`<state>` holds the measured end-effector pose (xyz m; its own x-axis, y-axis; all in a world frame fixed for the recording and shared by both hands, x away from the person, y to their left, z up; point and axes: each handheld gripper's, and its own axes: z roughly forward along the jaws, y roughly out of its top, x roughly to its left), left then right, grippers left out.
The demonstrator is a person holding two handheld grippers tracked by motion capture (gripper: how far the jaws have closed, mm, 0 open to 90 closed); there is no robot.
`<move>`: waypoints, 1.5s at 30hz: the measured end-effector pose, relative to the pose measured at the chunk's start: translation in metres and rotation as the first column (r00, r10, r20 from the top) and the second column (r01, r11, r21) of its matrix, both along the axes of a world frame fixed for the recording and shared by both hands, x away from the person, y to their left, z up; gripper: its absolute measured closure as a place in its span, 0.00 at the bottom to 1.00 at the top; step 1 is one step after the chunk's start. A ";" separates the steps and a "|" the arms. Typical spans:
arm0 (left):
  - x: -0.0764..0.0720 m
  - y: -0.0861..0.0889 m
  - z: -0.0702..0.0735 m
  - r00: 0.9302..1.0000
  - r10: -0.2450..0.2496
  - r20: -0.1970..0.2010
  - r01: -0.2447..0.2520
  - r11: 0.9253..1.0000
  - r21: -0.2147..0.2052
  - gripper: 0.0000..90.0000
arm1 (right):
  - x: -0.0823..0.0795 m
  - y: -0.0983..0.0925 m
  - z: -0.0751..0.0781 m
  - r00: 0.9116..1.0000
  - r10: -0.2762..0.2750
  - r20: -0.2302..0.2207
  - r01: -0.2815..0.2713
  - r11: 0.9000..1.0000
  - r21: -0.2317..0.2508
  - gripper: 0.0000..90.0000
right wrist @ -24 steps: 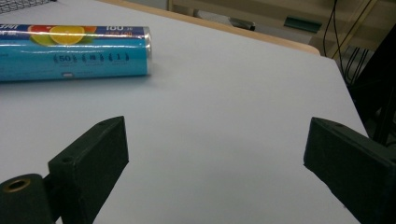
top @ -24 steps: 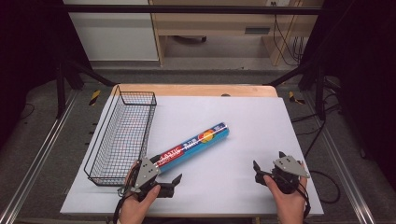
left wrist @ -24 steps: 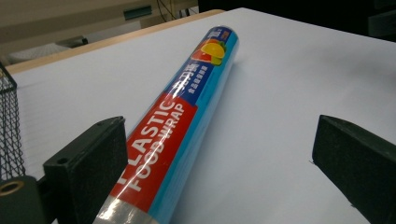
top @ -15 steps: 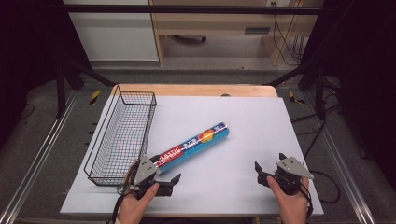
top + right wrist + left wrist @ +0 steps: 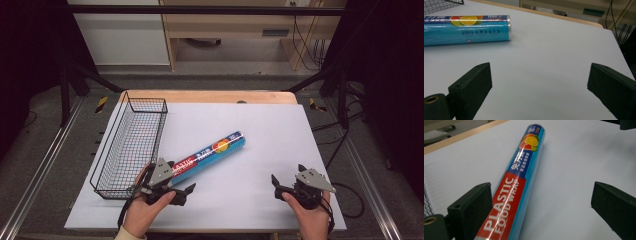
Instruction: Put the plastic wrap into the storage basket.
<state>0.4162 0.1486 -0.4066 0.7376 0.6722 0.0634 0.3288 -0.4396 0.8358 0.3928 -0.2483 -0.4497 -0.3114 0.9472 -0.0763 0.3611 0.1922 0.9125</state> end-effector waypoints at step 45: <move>0.132 -0.087 -0.032 0.965 -0.063 -0.256 0.169 0.892 0.420 0.10 | 0.003 0.005 -0.002 0.995 0.088 -0.039 -0.087 0.996 0.012 0.12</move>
